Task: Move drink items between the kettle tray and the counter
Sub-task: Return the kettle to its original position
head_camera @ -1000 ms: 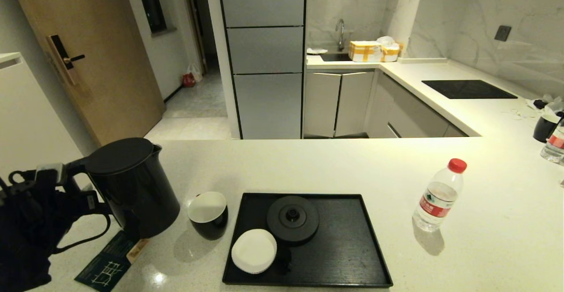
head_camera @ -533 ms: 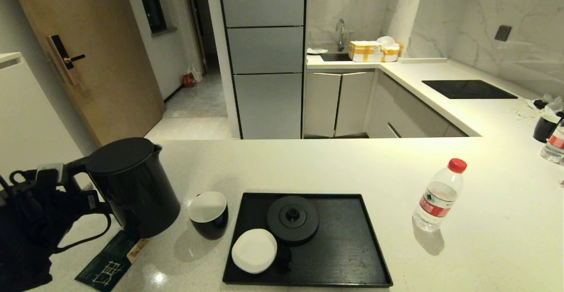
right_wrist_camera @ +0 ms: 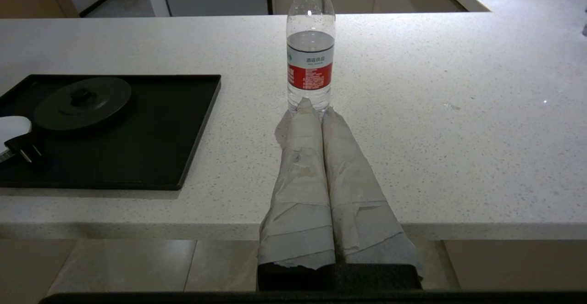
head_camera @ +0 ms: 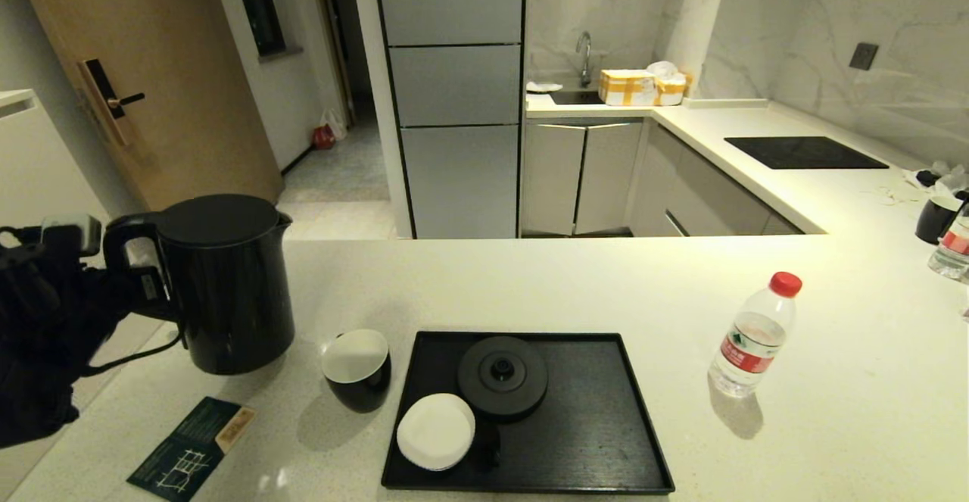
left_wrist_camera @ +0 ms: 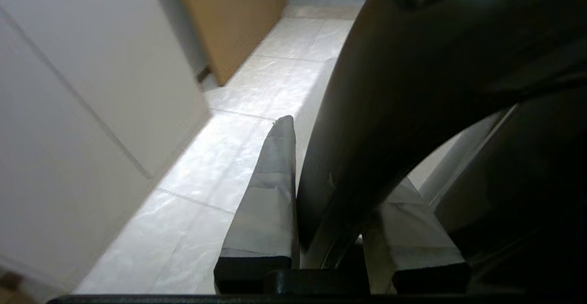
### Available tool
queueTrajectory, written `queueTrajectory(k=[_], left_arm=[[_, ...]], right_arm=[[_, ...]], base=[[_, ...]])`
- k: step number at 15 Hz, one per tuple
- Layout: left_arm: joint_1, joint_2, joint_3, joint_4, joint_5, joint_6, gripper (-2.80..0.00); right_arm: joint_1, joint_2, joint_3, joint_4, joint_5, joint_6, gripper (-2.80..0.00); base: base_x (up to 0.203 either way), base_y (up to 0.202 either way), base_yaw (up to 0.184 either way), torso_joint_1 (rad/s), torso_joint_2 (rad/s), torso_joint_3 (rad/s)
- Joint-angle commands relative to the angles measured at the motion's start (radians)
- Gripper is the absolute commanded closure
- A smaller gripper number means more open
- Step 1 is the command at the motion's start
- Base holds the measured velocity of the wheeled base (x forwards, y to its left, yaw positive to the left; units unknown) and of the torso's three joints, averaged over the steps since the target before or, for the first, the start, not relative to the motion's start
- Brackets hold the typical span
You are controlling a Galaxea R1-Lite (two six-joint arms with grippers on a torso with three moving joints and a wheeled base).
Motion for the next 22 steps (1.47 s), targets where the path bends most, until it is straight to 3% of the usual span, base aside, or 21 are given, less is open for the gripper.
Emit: queueTrajectory(k=[1, 3, 9, 11, 15, 17, 22], left_arm=[[0.0, -0.068, -0.049, 0.054, 0.004, -0.02, 0.0], [0.0, -0.087, -0.077, 0.104, 0.018, -0.048, 0.0], [-0.056, -0.207, -0.301, 0.484, 0.028, -0.181, 0.0], [-0.116, -0.23, -0.359, 0.565, 0.036, -0.191, 0.0], [-0.24, -0.225, -0.504, 0.687, 0.129, -0.21, 0.0], [-0.293, -0.24, -0.529, 0.738, 0.147, -0.23, 0.0], [-0.506, -0.246, -0.545, 0.787, 0.238, -0.245, 0.0]], right_arm=[[0.001, 0.001, 0.0, 0.0, 0.001, 0.0, 0.0], [0.0, 0.001, 0.0, 0.0, 0.001, 0.0, 0.0], [0.0, 0.001, 0.0, 0.0, 0.001, 0.0, 0.0], [0.001, 0.001, 0.0, 0.0, 0.001, 0.0, 0.0], [0.001, 0.001, 0.0, 0.0, 0.001, 0.0, 0.0], [0.0, 0.001, 0.0, 0.0, 0.001, 0.0, 0.0], [0.0, 0.001, 0.0, 0.0, 0.002, 0.0, 0.0]], base=[[0.0, 0.0, 0.0, 0.0, 0.0, 0.0], [0.0, 0.0, 0.0, 0.0, 0.0, 0.0], [0.0, 0.0, 0.0, 0.0, 0.0, 0.0], [0.0, 0.0, 0.0, 0.0, 0.0, 0.0], [0.0, 0.0, 0.0, 0.0, 0.0, 0.0], [0.0, 0.0, 0.0, 0.0, 0.0, 0.0], [0.0, 0.0, 0.0, 0.0, 0.0, 0.0]])
